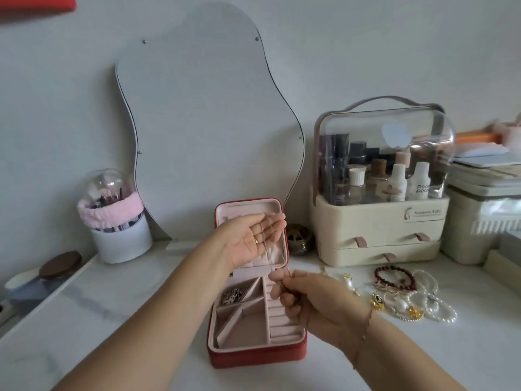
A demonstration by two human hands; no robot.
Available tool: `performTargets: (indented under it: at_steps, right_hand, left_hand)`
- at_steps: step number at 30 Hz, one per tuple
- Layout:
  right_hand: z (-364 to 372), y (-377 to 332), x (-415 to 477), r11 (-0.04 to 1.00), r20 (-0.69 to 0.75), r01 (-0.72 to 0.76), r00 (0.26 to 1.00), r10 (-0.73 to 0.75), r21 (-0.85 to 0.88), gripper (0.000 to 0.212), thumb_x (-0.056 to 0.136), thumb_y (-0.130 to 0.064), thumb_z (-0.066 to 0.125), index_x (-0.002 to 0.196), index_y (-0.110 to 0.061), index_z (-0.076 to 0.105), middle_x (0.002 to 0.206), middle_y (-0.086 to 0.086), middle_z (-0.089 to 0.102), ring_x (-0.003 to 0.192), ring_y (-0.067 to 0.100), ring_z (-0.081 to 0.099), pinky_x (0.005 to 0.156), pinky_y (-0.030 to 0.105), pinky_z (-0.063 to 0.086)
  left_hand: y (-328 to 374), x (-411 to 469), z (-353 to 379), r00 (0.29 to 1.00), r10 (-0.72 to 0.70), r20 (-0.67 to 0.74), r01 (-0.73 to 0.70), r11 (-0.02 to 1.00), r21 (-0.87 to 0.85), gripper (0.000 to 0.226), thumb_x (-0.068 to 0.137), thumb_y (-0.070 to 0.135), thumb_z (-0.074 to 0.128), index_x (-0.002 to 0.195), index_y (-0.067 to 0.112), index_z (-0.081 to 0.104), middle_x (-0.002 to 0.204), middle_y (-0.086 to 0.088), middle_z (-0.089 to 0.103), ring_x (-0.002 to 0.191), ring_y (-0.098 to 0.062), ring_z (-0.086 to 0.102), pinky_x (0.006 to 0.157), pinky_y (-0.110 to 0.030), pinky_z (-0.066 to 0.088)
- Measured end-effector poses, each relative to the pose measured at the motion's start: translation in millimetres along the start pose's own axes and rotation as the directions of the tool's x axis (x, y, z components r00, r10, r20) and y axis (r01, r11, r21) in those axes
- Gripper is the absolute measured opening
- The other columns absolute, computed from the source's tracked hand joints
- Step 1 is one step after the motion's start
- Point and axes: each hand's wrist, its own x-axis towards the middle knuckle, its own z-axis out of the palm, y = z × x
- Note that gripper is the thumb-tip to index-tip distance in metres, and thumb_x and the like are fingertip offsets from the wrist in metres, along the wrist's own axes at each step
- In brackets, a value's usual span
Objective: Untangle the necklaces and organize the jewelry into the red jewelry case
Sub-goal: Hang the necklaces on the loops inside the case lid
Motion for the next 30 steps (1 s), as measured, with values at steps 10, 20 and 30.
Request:
performTargets:
  at_steps: [10,20,30]
  right_hand:
    - [12,-3,27,0.921,0.015,0.122,0.992,-0.126,-0.369,0.017,0.083,-0.007,0.062,0.072,-0.013,0.073,0.084,0.007,0.070,0.077,0.014,0.058,0.068,0.023,0.038]
    - [29,-53,72,0.753,-0.057,0.308,0.908,-0.416,-0.582,0.013,0.090,-0.012,0.060,0.102,-0.010,0.064,0.096,0.009,0.067,0.082,0.017,0.060,0.060,0.014,0.043]
    - [18,-57,110,0.760,-0.049,0.441,0.850,-0.524,-0.477,0.017,0.087,-0.013,0.067,0.071,-0.008,0.066,0.056,0.001,0.058,0.051,0.010,0.048,0.050,0.014,0.042]
  left_hand:
    - [48,16,-18,0.976,0.204,0.081,-0.219,0.933,0.287,0.024,0.103,0.018,0.039,0.093,0.012,0.060,0.095,-0.010,0.074,0.082,-0.021,0.072,0.092,-0.038,0.049]
    - [55,11,-21,0.933,0.266,0.244,-0.358,0.611,0.706,0.031,0.100,0.029,0.045,0.080,0.018,0.065,0.093,0.001,0.067,0.091,-0.010,0.060,0.091,-0.029,0.047]
    - [36,36,-41,0.889,0.454,0.066,-0.318,0.507,0.801,0.030,0.098,0.021,0.051,0.075,0.016,0.069,0.069,0.006,0.063,0.062,-0.003,0.054,0.057,-0.009,0.043]
